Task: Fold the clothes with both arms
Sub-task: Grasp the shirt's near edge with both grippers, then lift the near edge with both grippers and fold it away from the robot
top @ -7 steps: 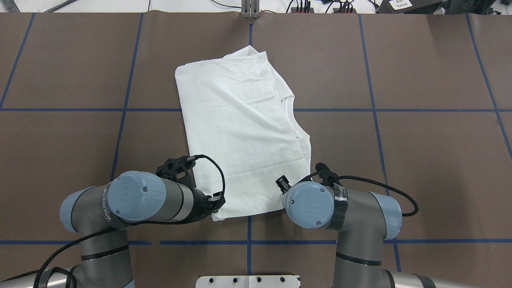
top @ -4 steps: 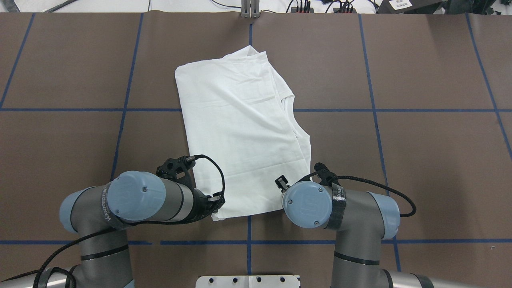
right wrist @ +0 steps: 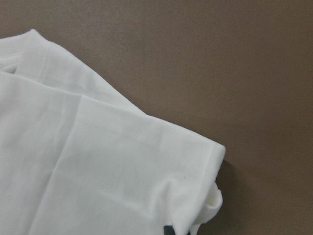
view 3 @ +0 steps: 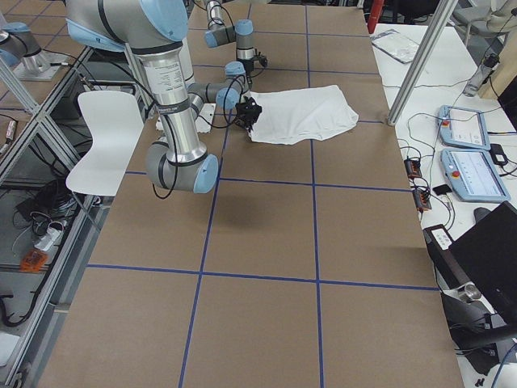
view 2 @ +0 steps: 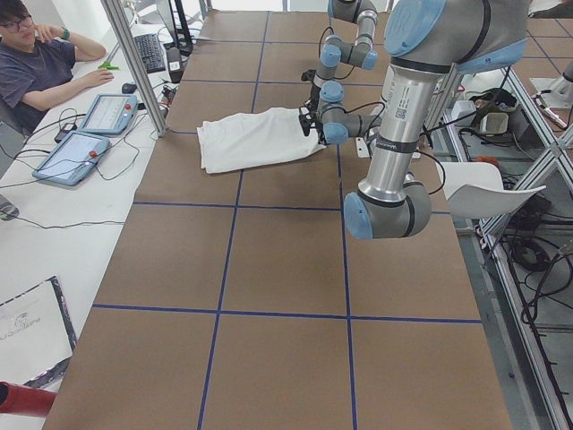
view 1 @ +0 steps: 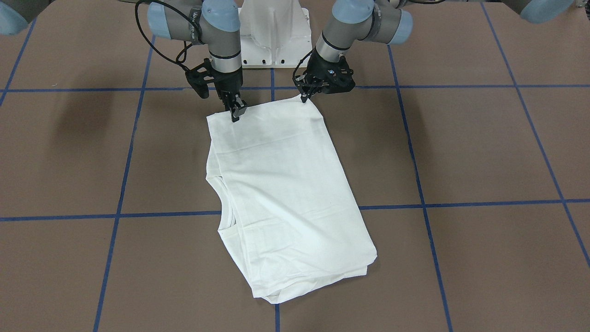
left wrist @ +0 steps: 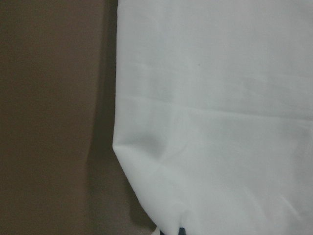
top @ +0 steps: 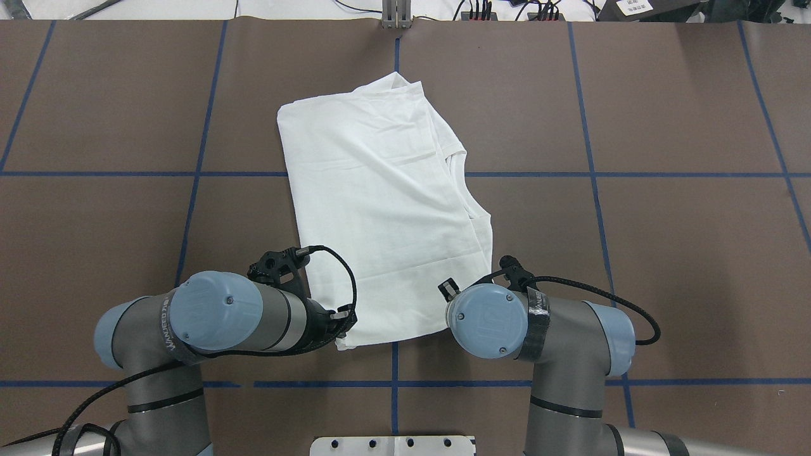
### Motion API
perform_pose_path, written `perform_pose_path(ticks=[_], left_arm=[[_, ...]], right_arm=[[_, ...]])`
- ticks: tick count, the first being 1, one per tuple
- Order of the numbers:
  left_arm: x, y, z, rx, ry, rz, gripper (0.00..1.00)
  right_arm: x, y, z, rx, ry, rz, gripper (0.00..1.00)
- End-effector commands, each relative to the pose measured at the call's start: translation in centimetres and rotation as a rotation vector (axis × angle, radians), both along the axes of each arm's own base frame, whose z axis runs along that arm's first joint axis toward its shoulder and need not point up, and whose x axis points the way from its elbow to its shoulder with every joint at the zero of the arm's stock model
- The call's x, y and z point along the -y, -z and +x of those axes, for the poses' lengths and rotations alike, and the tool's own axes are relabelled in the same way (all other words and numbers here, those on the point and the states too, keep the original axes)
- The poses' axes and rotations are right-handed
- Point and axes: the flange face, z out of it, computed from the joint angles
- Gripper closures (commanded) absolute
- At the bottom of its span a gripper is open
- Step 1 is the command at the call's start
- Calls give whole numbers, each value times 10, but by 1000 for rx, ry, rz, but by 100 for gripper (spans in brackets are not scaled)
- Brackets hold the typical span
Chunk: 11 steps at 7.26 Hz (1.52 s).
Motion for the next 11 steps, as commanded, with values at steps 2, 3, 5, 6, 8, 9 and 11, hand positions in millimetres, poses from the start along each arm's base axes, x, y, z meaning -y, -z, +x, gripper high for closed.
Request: perform_pose_path(ticks=[2,3,5,6,8,9,11], left_arm=[[-7,30,-29,4,-43,80,100],[-13,47,-50,-2,-73,100,100],[-25,71,-87,-21,-129,109,100],[-32,84,-103,-8,-137,102,100],[-31,101,-130,18,-120,93,100],[-18,103,-133,24,-112,135,100],[26,99,-137,63,-59,185,100]], right_arm=[[-4,28,31,23,3,7,100],[-15,45,45,15,16,3,100],[-57,82,77,45,72,13,100],[-74,100,105,50,94,15,100],[-79,118,121,63,100,19,100],[-78,123,120,66,103,26,100],[-60,123,112,16,115,155,100]])
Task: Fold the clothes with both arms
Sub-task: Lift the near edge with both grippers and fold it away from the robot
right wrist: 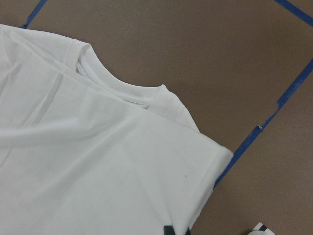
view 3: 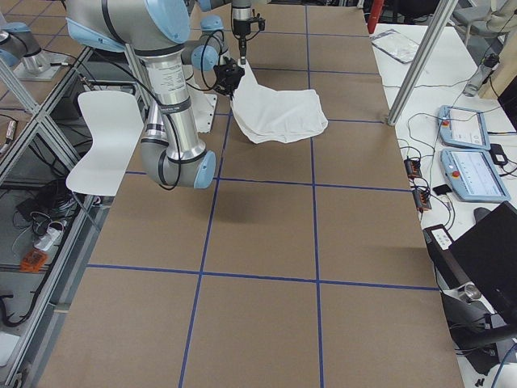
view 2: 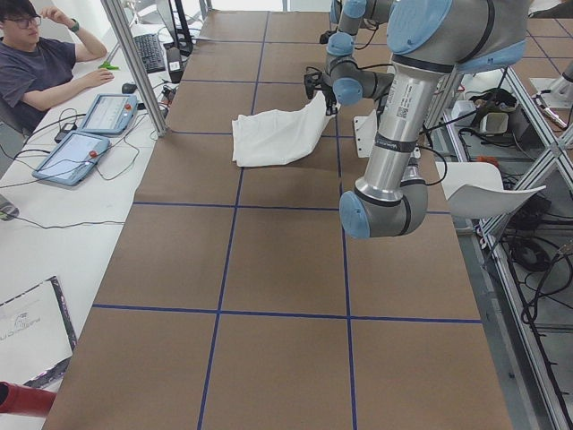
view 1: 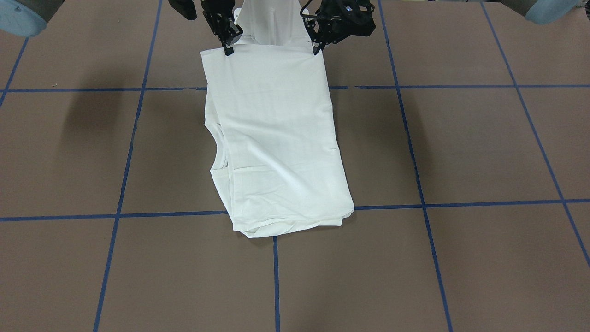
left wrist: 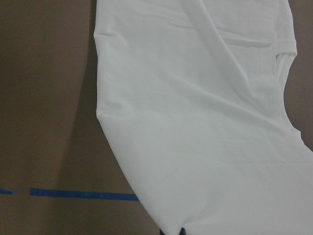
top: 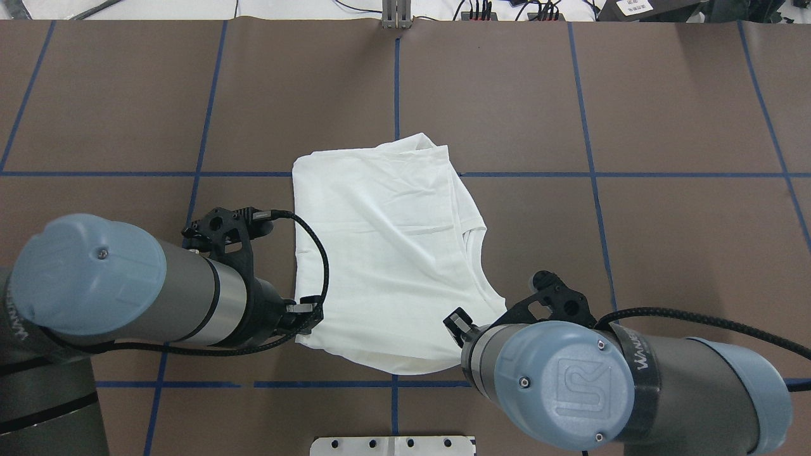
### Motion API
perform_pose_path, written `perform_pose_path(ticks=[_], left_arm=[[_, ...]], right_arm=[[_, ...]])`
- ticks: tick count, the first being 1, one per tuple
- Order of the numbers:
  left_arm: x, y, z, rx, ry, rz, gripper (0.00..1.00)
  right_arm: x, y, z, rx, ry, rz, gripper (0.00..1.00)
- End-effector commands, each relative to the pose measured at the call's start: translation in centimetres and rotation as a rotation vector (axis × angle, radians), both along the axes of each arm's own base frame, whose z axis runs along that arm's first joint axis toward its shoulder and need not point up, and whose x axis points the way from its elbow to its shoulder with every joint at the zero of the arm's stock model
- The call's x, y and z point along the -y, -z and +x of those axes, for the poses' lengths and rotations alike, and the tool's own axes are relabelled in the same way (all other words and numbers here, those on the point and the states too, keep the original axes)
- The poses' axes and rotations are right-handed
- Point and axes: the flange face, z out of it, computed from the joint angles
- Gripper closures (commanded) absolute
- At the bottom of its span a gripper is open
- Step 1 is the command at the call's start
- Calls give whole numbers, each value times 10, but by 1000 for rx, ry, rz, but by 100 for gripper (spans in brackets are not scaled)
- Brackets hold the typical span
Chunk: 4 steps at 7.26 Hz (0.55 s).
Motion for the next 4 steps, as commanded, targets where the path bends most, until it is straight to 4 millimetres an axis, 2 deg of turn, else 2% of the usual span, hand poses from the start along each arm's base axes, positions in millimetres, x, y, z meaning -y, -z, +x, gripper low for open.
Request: perform_pose_path(ticks=[1,3,4], left_arm=[[54,2,1,37,57,62,100],[99,-5,-4,84,86,120,100],[124,-9,-1,115,94,142,100]], right_arm=[[38,7,-13,-62,-1,147,100],[104,17,-23,-118,-10,236,100],[134,8,-37,-109,-23,272,100]])
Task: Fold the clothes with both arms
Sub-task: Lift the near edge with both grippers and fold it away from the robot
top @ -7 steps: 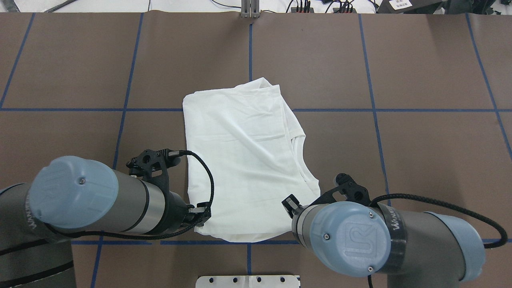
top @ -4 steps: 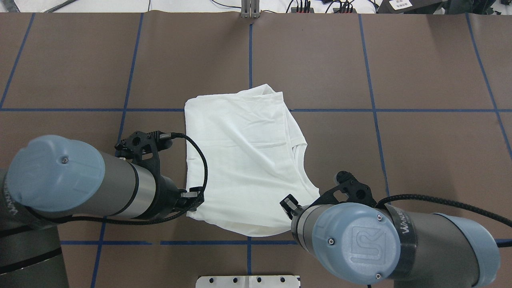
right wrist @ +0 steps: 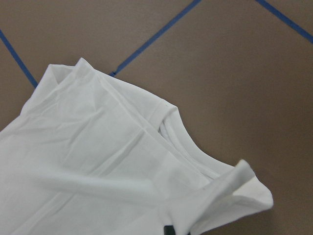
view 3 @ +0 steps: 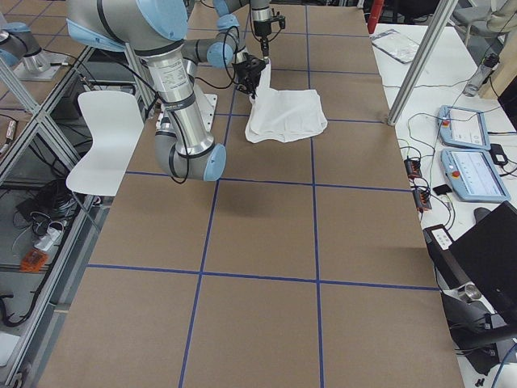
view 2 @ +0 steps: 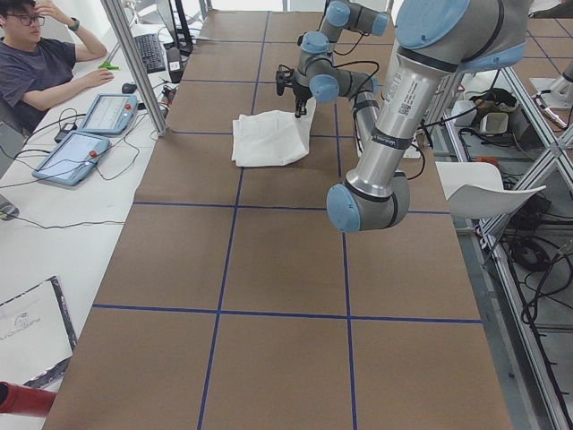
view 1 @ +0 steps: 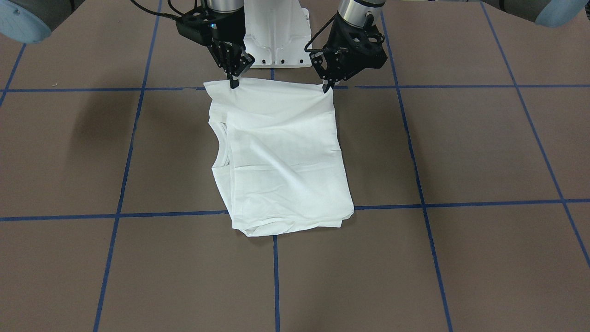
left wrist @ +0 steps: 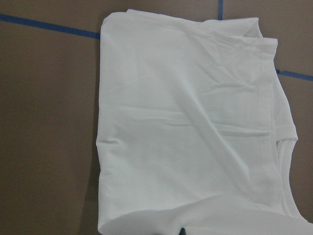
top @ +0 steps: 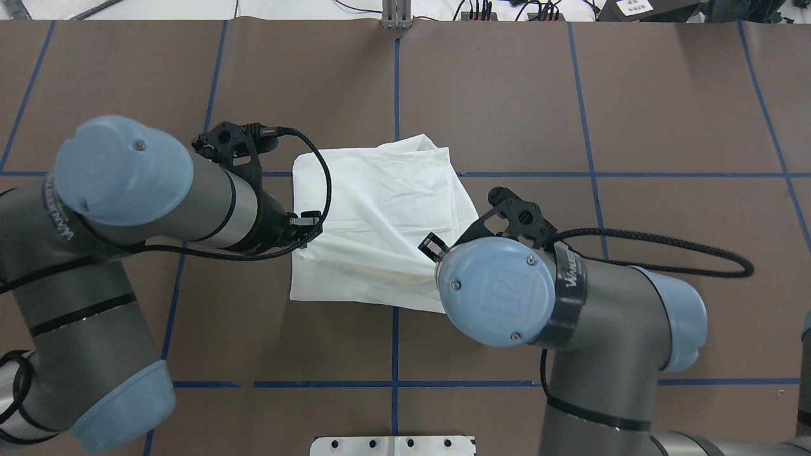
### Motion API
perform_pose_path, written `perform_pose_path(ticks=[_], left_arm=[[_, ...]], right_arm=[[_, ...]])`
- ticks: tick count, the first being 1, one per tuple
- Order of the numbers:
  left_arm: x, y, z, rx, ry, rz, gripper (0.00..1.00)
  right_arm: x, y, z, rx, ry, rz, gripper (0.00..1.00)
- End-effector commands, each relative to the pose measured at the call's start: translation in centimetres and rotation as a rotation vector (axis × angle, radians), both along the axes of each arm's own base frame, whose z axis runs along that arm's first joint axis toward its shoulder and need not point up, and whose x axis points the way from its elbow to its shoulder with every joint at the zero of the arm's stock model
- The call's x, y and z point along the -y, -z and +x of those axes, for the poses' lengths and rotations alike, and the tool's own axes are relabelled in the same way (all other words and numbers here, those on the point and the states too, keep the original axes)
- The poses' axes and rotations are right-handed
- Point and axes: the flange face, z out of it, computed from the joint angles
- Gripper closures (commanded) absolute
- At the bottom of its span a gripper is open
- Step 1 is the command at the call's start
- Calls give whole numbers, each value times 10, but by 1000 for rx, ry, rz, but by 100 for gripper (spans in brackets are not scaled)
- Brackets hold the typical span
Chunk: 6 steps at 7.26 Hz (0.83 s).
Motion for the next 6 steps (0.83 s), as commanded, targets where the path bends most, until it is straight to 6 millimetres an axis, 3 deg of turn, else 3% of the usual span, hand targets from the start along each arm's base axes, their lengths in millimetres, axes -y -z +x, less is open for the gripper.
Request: perform_pose_path(ticks=[1,4,6], left_arm=[[64,-9,7,73,30,42,100],[151,-62,37,80,67,103,100],[190,-80,62,126,85,146,100]], right_arm=[[76,-13,-32,3,-41,66,100],[161,-18,-74,-55,-59,101,100],[190,-43,-95,-71,-49,129,100]])
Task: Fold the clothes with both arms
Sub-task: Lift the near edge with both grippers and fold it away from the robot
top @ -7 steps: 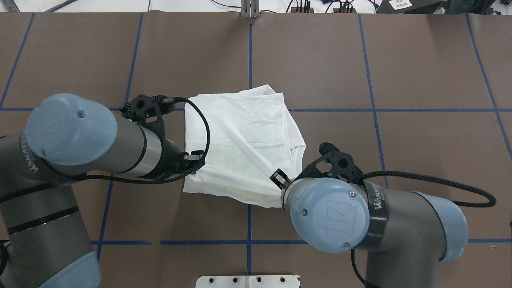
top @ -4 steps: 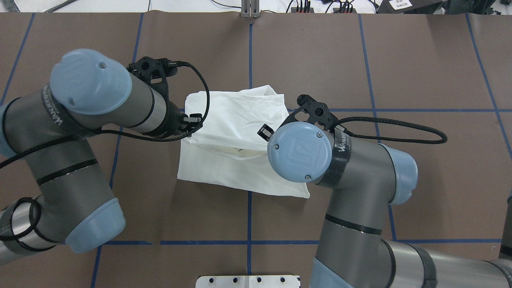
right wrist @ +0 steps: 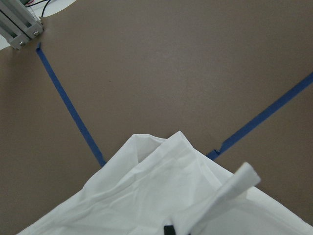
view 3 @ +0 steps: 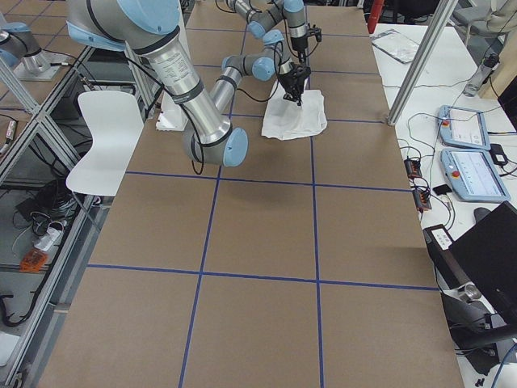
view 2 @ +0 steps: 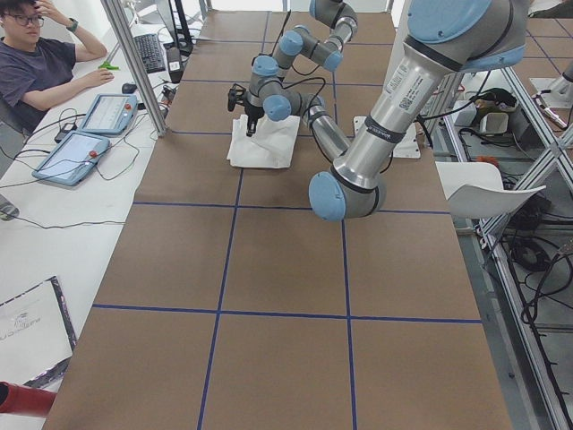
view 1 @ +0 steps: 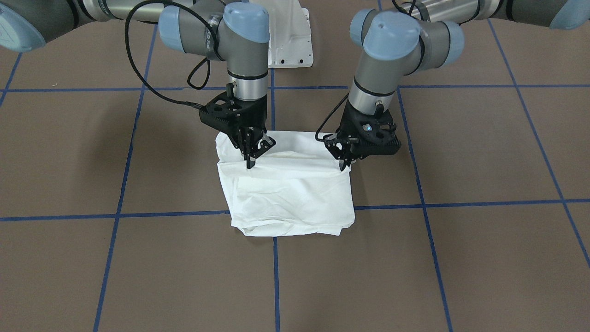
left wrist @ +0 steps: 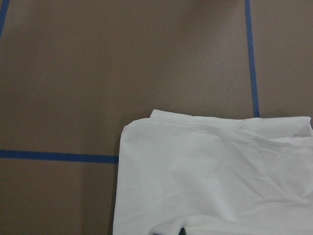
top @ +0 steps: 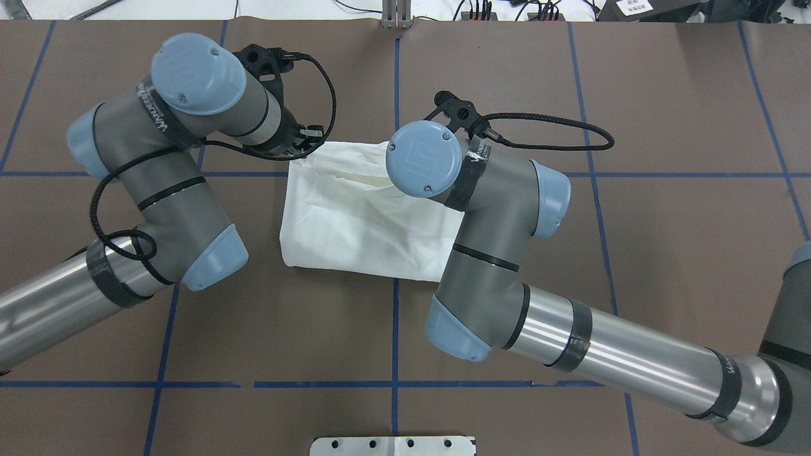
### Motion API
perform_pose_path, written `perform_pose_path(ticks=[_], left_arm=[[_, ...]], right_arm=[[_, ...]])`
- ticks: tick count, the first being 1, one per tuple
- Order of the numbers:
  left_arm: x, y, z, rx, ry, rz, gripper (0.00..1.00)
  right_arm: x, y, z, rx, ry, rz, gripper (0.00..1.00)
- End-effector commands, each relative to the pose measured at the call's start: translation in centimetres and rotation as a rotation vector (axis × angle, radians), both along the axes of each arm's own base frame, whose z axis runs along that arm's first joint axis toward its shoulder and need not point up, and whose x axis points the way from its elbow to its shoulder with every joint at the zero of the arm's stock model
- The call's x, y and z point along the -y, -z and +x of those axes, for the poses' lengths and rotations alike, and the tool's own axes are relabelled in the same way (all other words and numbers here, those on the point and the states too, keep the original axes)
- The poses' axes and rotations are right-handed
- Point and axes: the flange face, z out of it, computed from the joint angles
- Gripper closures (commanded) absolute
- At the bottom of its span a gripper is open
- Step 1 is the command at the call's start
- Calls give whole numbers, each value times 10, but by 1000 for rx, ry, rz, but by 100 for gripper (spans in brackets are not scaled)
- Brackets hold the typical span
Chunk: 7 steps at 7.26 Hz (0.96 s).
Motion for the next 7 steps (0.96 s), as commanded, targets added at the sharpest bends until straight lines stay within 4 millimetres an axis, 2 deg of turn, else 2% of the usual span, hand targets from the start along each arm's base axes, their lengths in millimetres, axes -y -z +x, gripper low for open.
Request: perform_pose_path(ticks=[1,2,3,4,7], left_arm=[[31,-24,18,38,27,37,100],[42,-25,30,35,27,41,100],[58,-26,48,38,28,36,100],[66,-35,56,31,29,43,100],[69,-40,57,45,44,52,100]], right_arm=[[27,-15,-21,-43,17,14,100],[36,-11,-36,-43,17,14,100],[39,-17,-42,-46,17,13,100],[40,-19,-43,-53,21,14,100],[45,-25,-42,-71,31,20,100]])
